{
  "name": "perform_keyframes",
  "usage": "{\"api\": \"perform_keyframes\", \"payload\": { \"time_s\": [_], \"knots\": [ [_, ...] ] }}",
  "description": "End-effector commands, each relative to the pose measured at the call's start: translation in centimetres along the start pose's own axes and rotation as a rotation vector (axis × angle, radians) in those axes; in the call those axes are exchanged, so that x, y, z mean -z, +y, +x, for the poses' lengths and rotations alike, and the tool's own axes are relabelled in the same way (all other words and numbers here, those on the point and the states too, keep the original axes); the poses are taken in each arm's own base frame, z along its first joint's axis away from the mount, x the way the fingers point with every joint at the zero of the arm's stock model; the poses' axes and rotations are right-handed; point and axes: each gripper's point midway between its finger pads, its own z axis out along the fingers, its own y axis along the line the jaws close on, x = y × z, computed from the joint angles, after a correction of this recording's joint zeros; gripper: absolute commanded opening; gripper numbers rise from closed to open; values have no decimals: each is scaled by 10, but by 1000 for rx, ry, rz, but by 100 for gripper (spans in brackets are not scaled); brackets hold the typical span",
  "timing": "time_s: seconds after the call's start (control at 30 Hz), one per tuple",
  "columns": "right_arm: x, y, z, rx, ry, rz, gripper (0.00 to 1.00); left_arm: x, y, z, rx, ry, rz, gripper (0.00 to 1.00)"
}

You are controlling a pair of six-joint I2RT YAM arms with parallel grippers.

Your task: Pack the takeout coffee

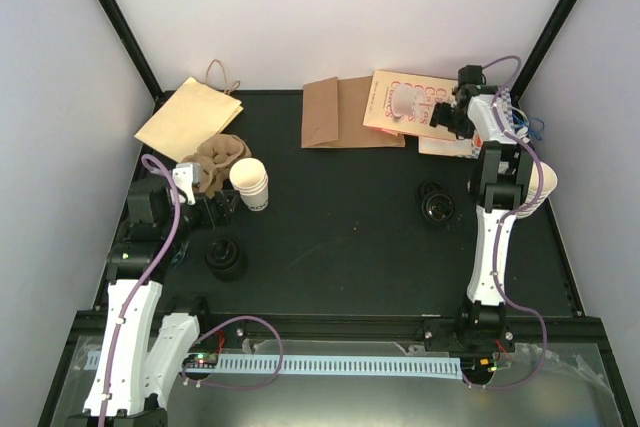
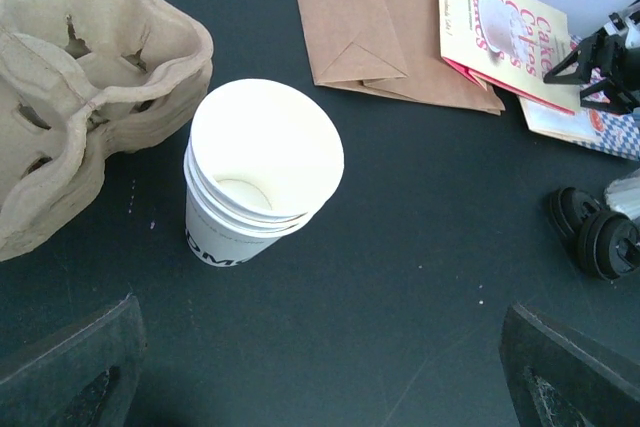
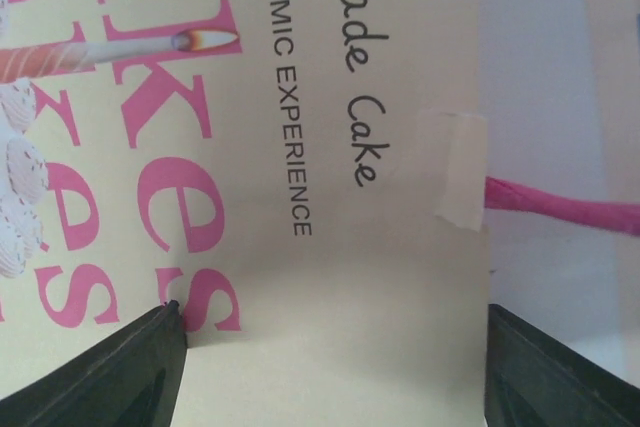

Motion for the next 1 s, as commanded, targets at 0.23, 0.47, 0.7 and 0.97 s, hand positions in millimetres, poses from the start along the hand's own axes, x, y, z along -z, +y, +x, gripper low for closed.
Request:
{"api": "perform_keyframes", "payload": {
  "time_s": [0.23,0.47,0.7,0.97],
  "knots": [
    [47,32,-15,41,-93,-167,69,-1,-2,-3,-19,1,7,99],
    [59,47,-12,79,-102,-205,49,0,-3,-4,-21,-5,8,99],
    [76,64,-13,108,-115,-252,16,0,-3,-4,-22,-4,11,99],
    [109,90,-7,174,-135,-289,3,-1,-4,-3,-21,0,17,99]
  ]
}}
